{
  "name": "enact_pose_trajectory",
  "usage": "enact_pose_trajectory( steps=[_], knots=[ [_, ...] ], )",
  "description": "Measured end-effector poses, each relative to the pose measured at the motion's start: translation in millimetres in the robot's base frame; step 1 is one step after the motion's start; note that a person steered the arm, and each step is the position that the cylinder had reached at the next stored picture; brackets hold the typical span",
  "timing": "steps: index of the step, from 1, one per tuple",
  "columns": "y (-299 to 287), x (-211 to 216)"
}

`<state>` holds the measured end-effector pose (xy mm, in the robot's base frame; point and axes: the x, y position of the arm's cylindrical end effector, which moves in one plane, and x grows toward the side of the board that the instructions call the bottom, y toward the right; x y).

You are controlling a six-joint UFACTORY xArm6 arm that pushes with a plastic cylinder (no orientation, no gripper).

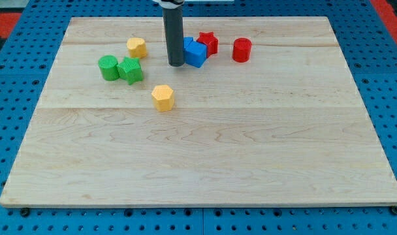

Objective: Slightly move the blue triangle and blue cube towards red star

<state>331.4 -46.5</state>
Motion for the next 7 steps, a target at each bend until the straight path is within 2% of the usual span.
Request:
enact_pose_trajectory(
  steps=[2, 3, 4, 7],
  knots=[
    [36.9, -24.6],
    [6.5, -14.1],
    [-48.2, 5.3],
    [-54.9, -1.5]
  ],
)
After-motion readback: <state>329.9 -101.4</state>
